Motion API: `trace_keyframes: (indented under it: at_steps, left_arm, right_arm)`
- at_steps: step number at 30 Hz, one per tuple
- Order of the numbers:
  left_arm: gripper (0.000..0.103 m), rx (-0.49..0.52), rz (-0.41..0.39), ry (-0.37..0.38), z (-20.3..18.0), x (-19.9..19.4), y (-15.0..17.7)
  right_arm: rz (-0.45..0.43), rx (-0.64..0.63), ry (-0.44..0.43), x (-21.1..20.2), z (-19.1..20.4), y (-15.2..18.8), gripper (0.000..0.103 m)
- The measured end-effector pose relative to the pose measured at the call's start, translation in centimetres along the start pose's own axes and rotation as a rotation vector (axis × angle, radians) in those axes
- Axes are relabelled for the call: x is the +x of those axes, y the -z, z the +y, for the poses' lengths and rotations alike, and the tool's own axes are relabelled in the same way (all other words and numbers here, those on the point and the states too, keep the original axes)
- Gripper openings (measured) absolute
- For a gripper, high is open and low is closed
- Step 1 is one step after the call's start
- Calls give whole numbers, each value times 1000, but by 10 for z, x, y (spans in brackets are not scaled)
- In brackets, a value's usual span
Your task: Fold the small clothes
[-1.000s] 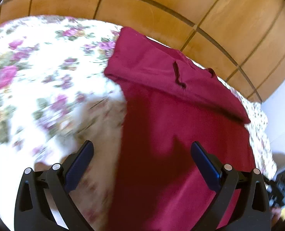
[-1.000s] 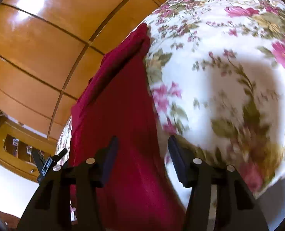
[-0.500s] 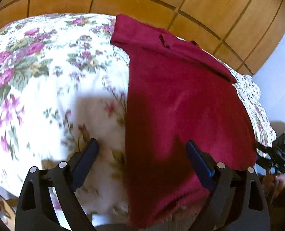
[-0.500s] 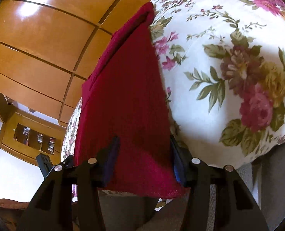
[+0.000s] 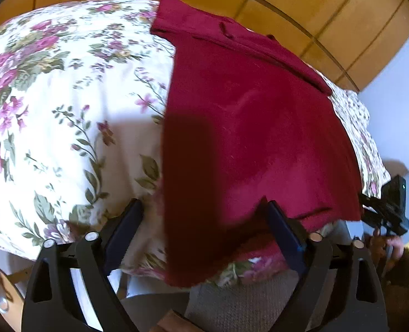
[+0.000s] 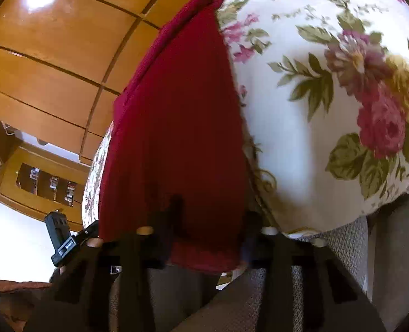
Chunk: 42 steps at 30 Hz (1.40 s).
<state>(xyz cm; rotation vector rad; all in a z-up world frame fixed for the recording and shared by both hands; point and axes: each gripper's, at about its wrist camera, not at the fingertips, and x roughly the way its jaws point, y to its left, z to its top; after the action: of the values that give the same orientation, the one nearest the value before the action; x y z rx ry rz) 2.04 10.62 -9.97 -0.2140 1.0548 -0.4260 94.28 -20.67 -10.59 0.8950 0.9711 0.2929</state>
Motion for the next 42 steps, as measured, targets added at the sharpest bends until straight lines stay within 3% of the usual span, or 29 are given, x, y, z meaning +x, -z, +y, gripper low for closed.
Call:
trace_keyframes:
  at_steps: [3,5,6,7,8,14,22,25,27,33,37,42]
  left_arm:
    - [49,-20,8,-44,6,-1,-2]
    - [31,-63,13,0,15,-8,-4]
    - [12,-84,14,26,19,-12,-5]
    - [7,-105,16,73,22,-15,-5]
    - [7,-127,11,129,25,-21,-4]
    - [3,-68,-89,242,7,-58,-2]
    - [3,-118,-130,376,6,-86,3]
    - [3,-173,-149,471,9,-105,8]
    - [3,-241,-172,588,16,-124,15]
    - [3,-319,-208,760,27,-166,28]
    - [3,-396,-175,799,34,-157,21]
    - [3,-424,-134,794,37,-127,-12]
  right_arm:
    - [11,18,-74,-1,0,-4,13]
    - [-1,7,-111,-4,4,-8,12]
    - [-11,6,-132,-8,6,-9,12]
    - [-20,11,-155,-11,6,-11,12]
    - [-31,17,-181,-15,5,-11,12]
    - [-157,2,-351,-44,18,-18,11]
    - [-209,-41,-413,-73,40,-4,11]
    - [-221,-89,-461,-89,59,5,11]
    - [-245,-136,-506,-103,71,13,11]
    - [-265,-188,-582,-135,85,51,12]
    - [-249,-160,-561,-128,82,48,13]
    - [-269,-112,-589,-104,82,-6,14]
